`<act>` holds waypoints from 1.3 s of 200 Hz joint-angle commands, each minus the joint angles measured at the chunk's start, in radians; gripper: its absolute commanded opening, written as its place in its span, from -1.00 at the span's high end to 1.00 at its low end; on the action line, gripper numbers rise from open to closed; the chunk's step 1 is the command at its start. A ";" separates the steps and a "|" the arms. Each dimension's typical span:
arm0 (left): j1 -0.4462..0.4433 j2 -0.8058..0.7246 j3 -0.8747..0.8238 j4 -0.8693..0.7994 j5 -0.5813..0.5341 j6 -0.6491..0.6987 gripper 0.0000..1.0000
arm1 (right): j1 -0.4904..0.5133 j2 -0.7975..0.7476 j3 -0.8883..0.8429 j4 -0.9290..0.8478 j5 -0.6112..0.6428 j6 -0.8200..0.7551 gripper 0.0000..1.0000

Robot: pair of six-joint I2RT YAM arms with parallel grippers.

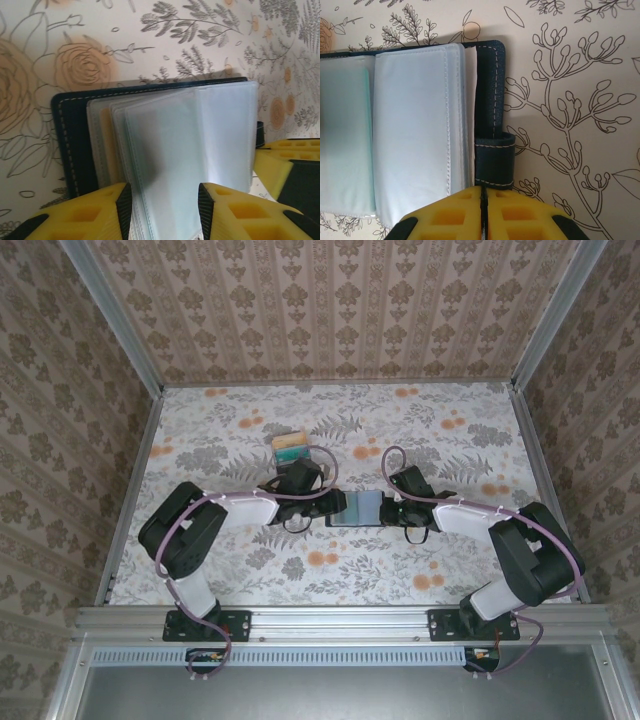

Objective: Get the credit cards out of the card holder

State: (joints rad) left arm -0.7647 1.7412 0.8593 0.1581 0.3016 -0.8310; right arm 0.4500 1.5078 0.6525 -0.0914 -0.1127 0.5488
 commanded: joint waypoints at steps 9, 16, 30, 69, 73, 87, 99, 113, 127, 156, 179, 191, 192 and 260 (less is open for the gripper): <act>-0.007 -0.031 0.035 -0.041 -0.021 0.029 0.16 | 0.006 0.009 0.024 -0.020 -0.023 -0.001 0.79; -0.007 -0.024 0.038 -0.041 -0.018 0.029 0.16 | 0.005 0.009 0.024 -0.020 -0.023 -0.001 0.79; -0.008 -0.011 0.039 -0.041 -0.013 0.028 0.15 | 0.006 0.007 0.024 -0.019 -0.022 0.000 0.79; -0.008 -0.013 0.037 -0.059 -0.029 0.029 0.15 | 0.006 0.006 0.024 -0.022 -0.022 -0.001 0.79; -0.008 -0.015 0.039 -0.066 -0.032 0.030 0.14 | 0.006 0.007 0.025 -0.022 -0.024 -0.001 0.79; -0.007 -0.028 0.042 -0.095 -0.056 0.035 0.10 | 0.006 0.006 0.024 -0.020 -0.024 0.000 0.80; -0.008 -0.036 0.044 -0.109 -0.069 0.036 0.10 | 0.006 0.006 0.024 -0.019 -0.026 0.000 0.83; -0.008 -0.045 0.041 -0.101 -0.067 0.036 0.10 | 0.006 0.007 0.026 -0.020 -0.026 -0.001 0.83; -0.010 -0.045 0.047 -0.100 -0.064 0.038 0.10 | 0.006 0.006 0.026 -0.021 -0.026 -0.001 0.84; -0.016 -0.029 0.058 -0.085 -0.046 0.044 0.10 | 0.005 0.006 0.024 -0.020 -0.026 -0.001 0.84; -0.018 -0.007 0.061 -0.076 -0.032 0.040 0.10 | 0.006 0.006 0.024 -0.022 -0.026 -0.001 0.85; -0.017 0.005 0.062 -0.068 -0.024 0.035 0.10 | 0.006 0.003 0.024 -0.022 -0.025 -0.001 0.85; -0.017 0.006 0.062 -0.069 -0.024 0.035 0.10 | 0.006 0.004 0.024 -0.022 -0.025 0.000 0.85; -0.018 0.042 0.068 -0.087 -0.025 0.033 0.10 | 0.006 0.003 0.024 -0.022 -0.027 0.000 0.85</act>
State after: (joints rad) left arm -0.7784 1.7580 0.8936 0.0856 0.2657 -0.8112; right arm 0.4500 1.5078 0.6537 -0.0914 -0.1204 0.5488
